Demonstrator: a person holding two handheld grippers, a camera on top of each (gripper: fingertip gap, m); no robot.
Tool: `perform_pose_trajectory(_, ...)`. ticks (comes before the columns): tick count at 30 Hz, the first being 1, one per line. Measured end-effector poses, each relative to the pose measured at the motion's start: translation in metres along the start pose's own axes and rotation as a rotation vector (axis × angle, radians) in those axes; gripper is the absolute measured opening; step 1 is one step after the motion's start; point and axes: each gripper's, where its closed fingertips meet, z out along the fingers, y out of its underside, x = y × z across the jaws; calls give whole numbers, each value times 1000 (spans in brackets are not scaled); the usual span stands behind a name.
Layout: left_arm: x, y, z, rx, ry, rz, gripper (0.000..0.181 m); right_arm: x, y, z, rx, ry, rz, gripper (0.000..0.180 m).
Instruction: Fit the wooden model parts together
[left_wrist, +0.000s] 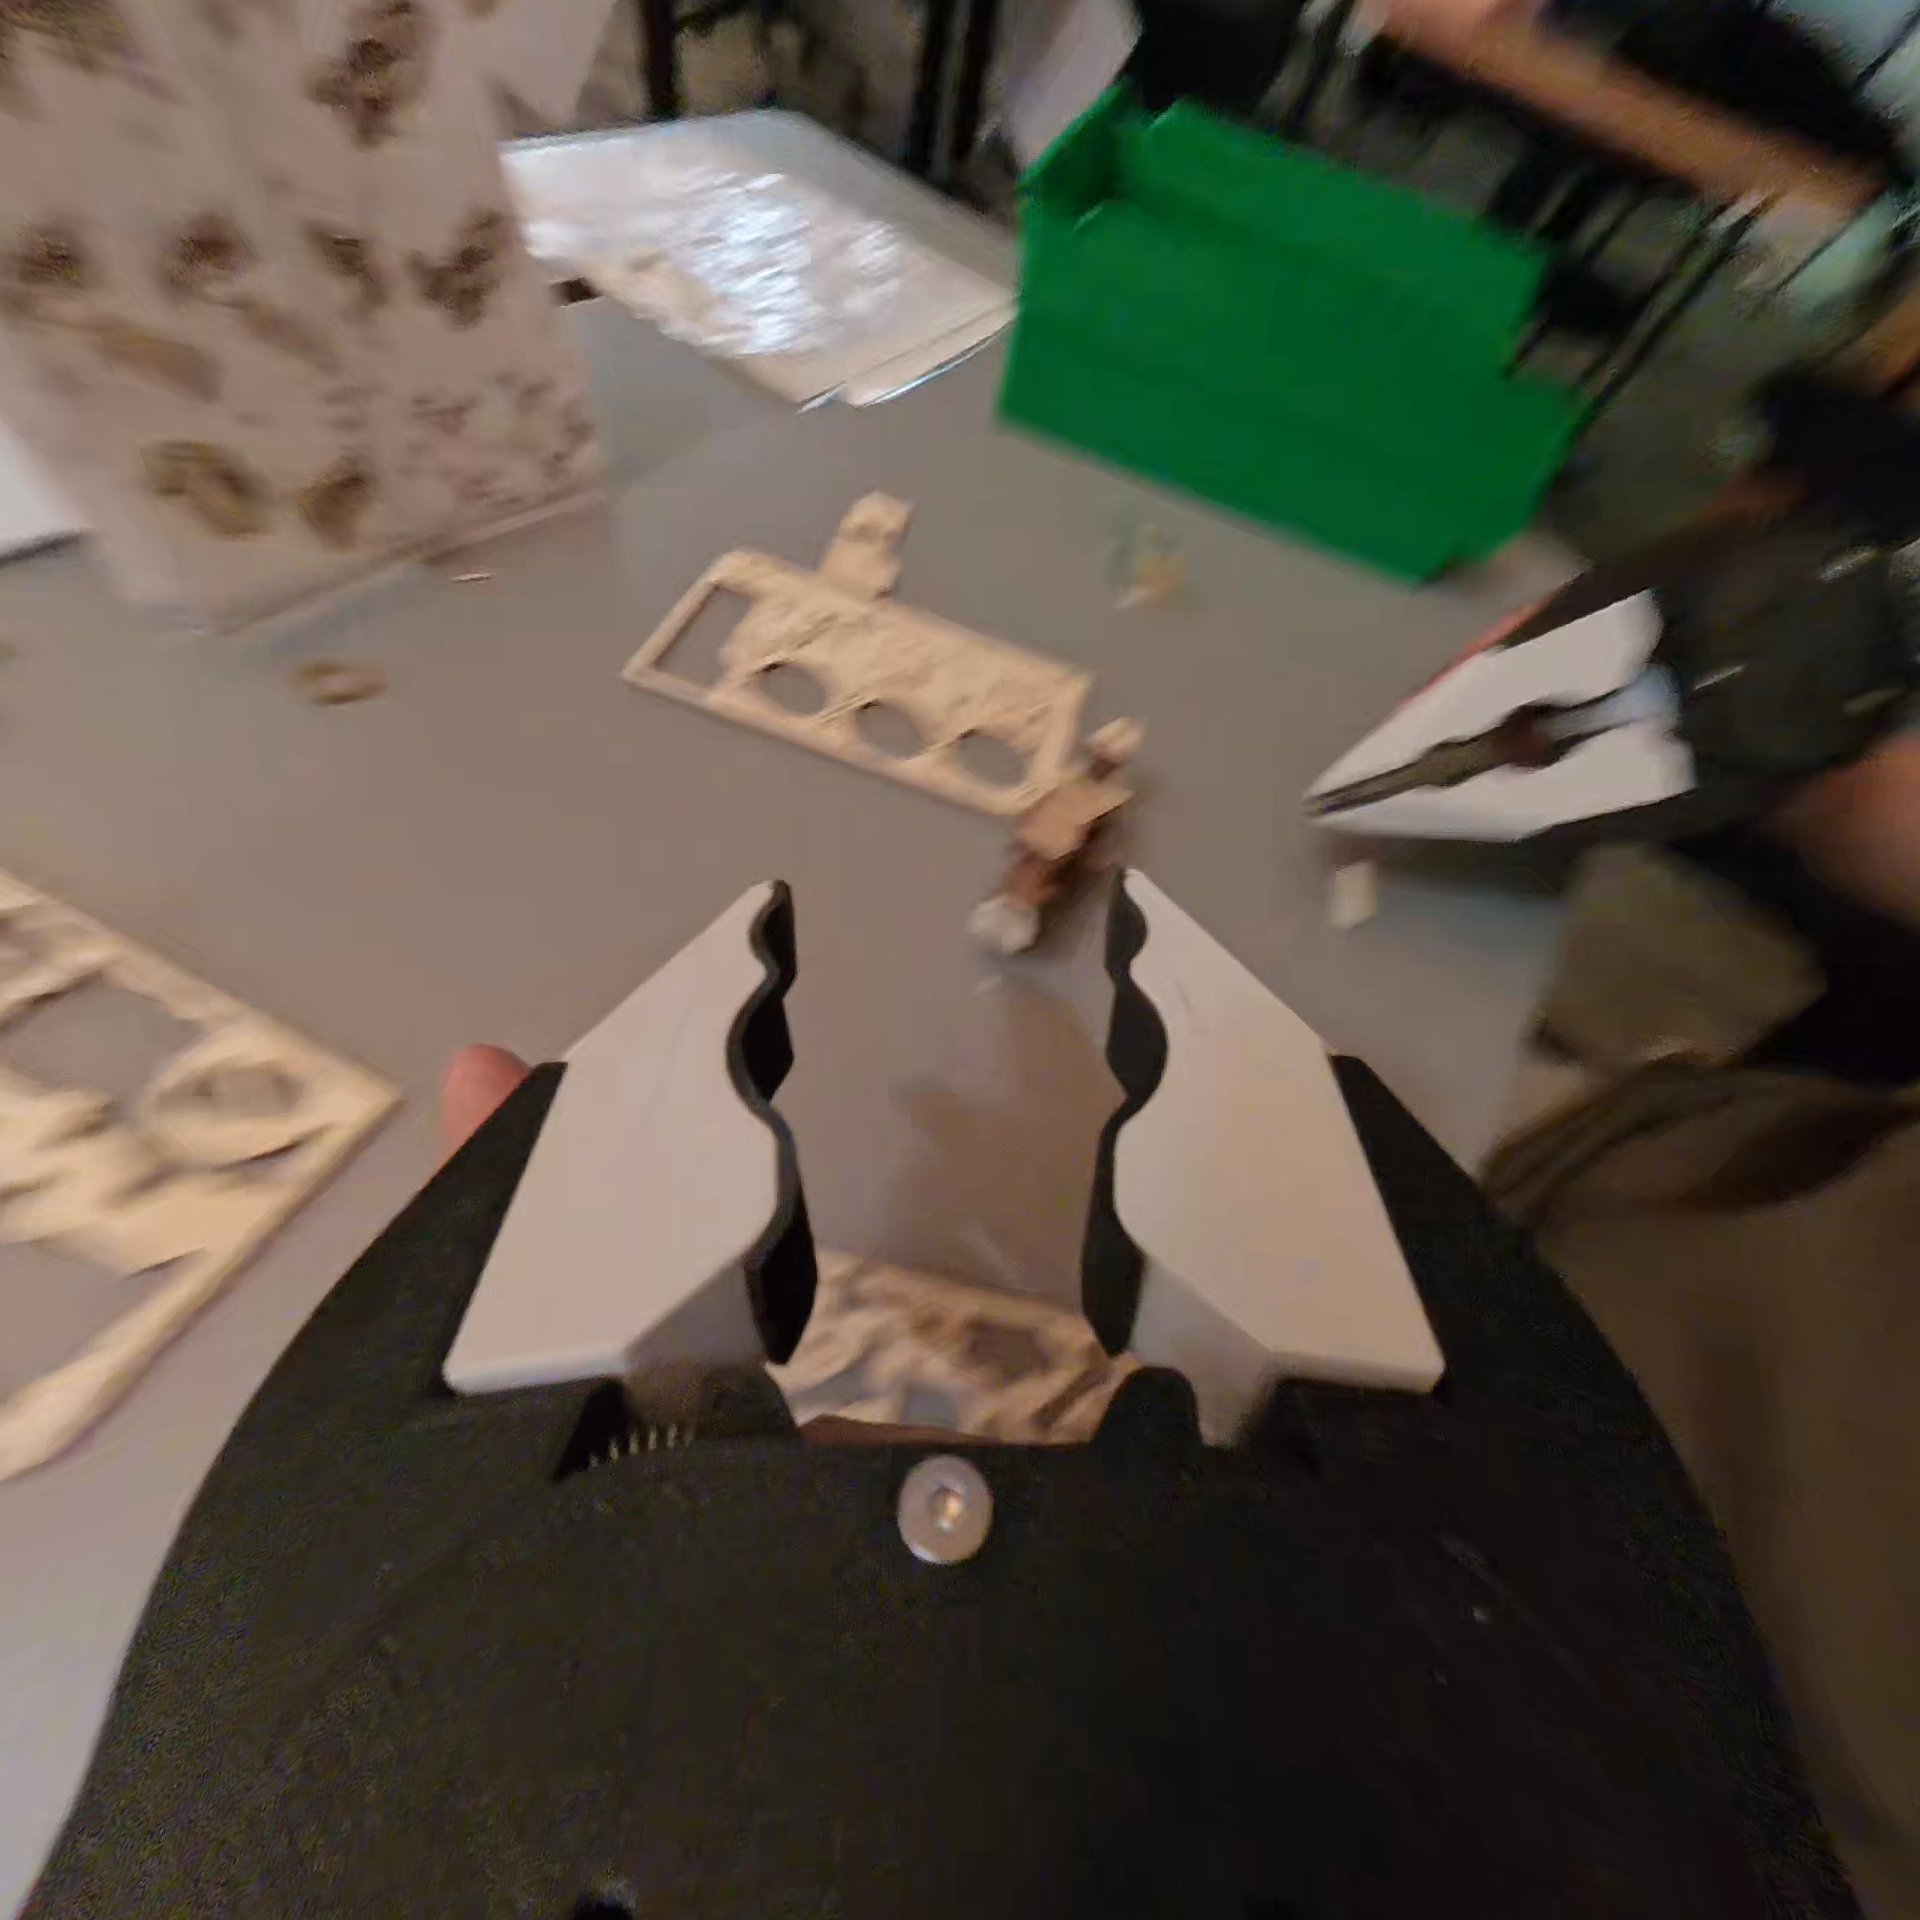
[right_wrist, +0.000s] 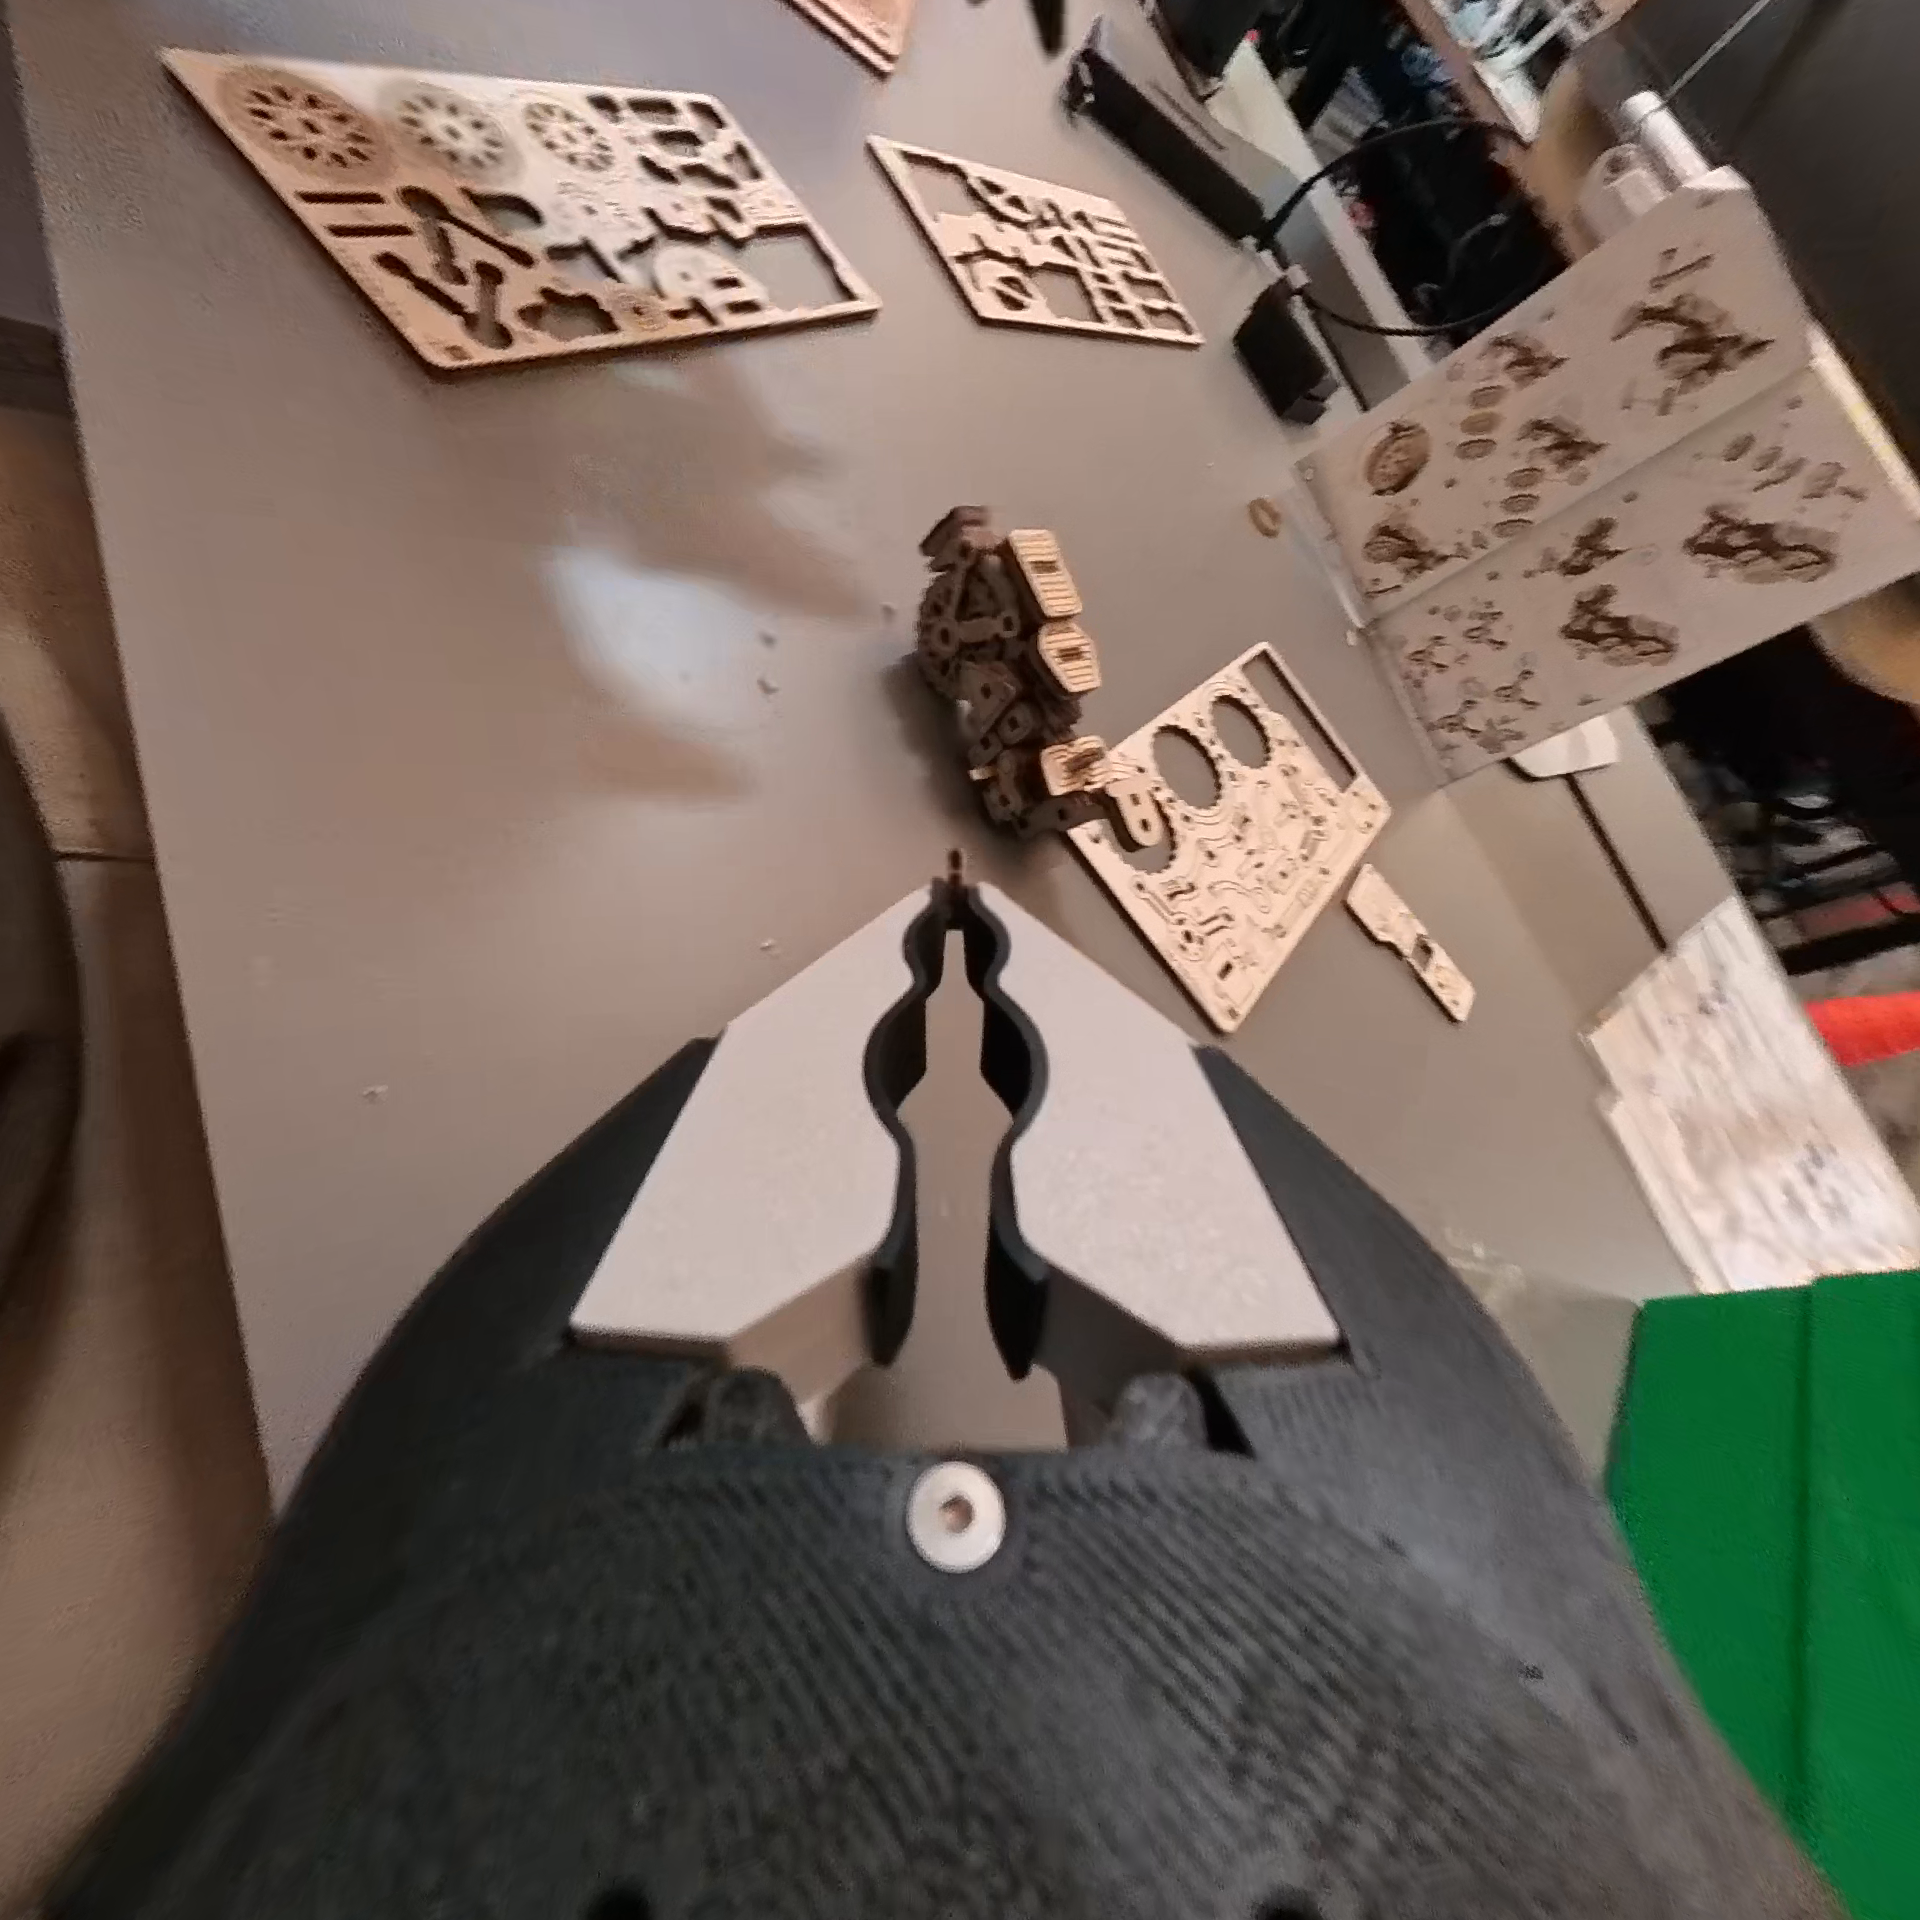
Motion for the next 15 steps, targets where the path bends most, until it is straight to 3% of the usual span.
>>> perform_pose_trajectory(1, 21, -4, 10, 30, 59, -58, 48, 5, -1, -1, 2, 29, -8, 0)
perform_pose_trajectory(4, 79, 2, 44, 43, 204, -151, 19, 14, -7, -6, 17, 104, -49, 0)
perform_pose_trajectory(7, 114, 13, 66, 38, 267, -208, 19, 15, -15, -9, 45, 135, -73, 0)
perform_pose_trajectory(15, 121, 28, 80, 8, 305, -283, 28, -1, -33, -4, 112, 104, -108, 0)
